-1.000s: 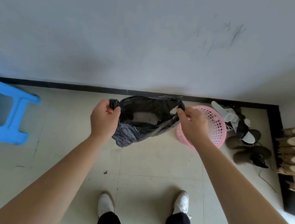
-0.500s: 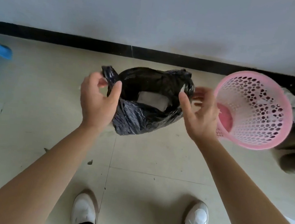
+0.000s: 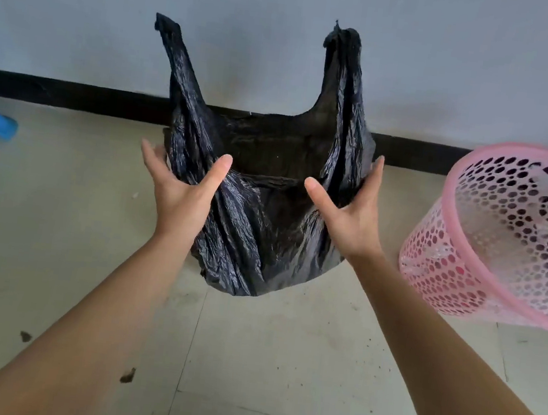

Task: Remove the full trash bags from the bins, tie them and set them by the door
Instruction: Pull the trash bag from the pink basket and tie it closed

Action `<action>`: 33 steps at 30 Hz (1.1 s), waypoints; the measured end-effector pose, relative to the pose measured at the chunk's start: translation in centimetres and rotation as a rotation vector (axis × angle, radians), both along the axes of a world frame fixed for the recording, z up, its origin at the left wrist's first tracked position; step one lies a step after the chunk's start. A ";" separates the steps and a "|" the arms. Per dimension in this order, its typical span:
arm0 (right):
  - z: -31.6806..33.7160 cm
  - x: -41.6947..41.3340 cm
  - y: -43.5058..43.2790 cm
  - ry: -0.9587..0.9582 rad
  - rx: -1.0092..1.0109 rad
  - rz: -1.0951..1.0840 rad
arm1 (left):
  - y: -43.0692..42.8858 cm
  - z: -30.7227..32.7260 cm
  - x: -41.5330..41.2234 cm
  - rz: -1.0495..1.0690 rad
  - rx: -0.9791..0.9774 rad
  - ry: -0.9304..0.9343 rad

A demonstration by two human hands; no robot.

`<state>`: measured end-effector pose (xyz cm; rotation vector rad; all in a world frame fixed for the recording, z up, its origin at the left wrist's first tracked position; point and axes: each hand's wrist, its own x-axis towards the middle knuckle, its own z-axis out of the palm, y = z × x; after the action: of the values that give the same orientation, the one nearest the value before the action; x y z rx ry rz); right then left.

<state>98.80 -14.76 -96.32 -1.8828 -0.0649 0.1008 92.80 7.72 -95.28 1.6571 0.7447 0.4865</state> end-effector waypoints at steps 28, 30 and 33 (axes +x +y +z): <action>3.1 2.4 2.4 0.246 0.372 0.319 | 0.4 3.3 2.8 -0.230 -0.526 -0.125; 2.6 2.5 2.2 0.278 0.192 0.386 | 0.6 3.2 3.0 -0.261 -0.642 -0.123; 2.3 2.1 2.2 0.261 0.084 0.438 | 1.0 3.2 3.3 -0.263 -0.747 -0.176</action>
<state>100.95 -12.57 -94.04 -1.7309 -0.2977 0.6319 96.08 8.72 -92.11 0.9733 0.4802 0.1295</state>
